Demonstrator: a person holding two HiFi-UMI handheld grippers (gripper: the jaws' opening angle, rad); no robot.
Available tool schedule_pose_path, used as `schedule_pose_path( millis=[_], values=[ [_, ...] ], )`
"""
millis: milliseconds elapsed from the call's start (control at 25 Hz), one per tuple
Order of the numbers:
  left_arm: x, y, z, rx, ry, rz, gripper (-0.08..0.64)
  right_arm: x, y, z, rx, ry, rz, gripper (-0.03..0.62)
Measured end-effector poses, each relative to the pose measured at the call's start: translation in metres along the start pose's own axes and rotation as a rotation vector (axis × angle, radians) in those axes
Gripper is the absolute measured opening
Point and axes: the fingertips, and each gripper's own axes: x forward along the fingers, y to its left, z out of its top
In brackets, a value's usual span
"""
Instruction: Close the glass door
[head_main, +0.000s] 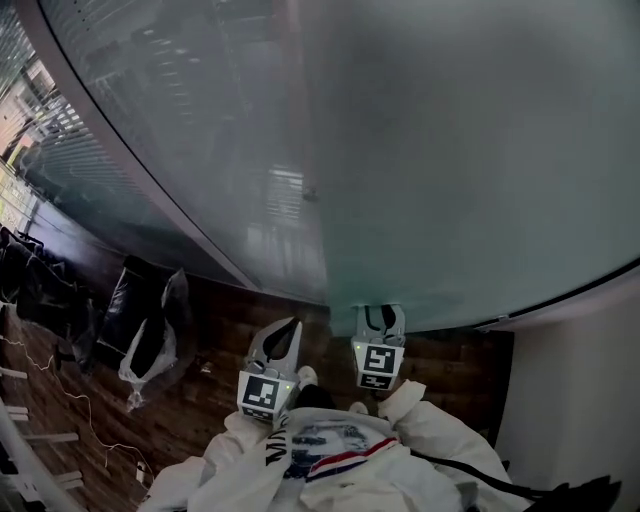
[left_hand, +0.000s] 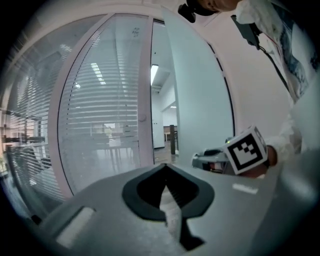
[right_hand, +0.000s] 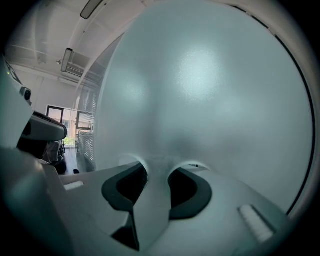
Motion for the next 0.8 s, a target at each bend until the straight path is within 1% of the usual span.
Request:
schedule_pose_path(
  millis=[200, 440, 640, 800],
  values=[
    [0.012, 0.026, 0.002, -0.009, -0.021, -0.051, -0.005, 0.016, -0.008, -0.009, -0.002, 0.022, -0.036, 0.127],
    [0.02, 0.048, 0.008, -0.012, -0.053, -0.125, -0.005, 0.027, -0.017, 0.001, -0.007, 0.0, -0.095, 0.129],
    [0.016, 0.073, 0.011, -0.032, -0.081, -0.141, -0.005, 0.036, -0.023, 0.003, -0.001, -0.007, -0.136, 0.129],
    [0.015, 0.094, 0.009, -0.027, -0.096, -0.124, -0.005, 0.045, -0.028, 0.004, 0.005, 0.006, -0.159, 0.129]
  ],
)
